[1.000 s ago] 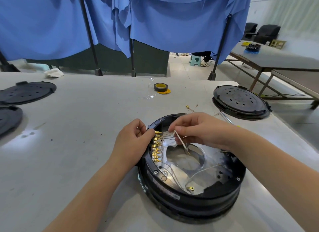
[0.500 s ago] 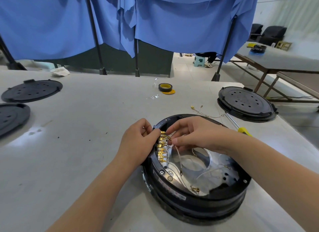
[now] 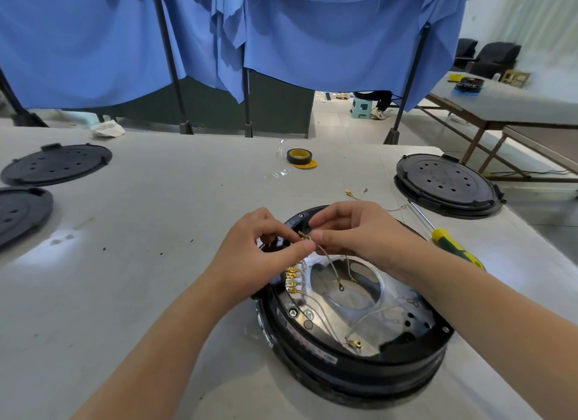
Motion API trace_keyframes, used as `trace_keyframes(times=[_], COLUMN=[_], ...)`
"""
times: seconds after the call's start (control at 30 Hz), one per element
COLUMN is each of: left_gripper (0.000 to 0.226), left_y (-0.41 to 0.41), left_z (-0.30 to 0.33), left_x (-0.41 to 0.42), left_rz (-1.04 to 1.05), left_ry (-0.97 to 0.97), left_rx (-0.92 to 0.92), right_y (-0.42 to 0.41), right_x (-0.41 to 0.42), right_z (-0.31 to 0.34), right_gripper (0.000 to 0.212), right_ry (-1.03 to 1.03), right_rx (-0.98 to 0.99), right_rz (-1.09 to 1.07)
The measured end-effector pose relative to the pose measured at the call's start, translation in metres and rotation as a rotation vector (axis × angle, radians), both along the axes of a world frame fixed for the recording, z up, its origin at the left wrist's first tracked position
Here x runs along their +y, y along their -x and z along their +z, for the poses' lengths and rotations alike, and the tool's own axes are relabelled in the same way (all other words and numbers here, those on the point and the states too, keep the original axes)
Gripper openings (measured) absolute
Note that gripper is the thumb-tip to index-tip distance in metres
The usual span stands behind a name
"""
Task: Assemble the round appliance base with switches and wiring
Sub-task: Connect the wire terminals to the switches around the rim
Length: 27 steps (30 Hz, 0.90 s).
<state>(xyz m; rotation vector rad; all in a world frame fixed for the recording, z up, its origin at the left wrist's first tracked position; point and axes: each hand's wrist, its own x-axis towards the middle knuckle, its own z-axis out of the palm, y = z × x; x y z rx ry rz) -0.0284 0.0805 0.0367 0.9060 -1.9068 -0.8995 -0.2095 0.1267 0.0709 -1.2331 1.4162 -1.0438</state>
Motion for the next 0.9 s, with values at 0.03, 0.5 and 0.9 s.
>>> trace_keyframes(times=[0.03, 0.5, 0.9], left_gripper=[0.012, 0.011, 0.022], left_y=[0.0009, 0.0032, 0.0015], left_z=[-0.0006, 0.0005, 0.0001], left_x=[0.0007, -0.0006, -0.0016], left_rz=[0.004, 0.013, 0.004], left_ry=[-0.004, 0.039, 0.030], left_rx=[-0.008, -0.156, -0.174], right_y=[-0.0002, -0.0055, -0.0030], right_x=[-0.0003, 0.0049, 0.0000], right_z=[-0.0008, -0.0003, 0.0011], right_gripper=[0.015, 0.019, 0.018], right_ry=[0.010, 0.014, 0.169], right_rx=[0.017, 0.146, 0.504], right_rz=[-0.006, 0.072, 0.128])
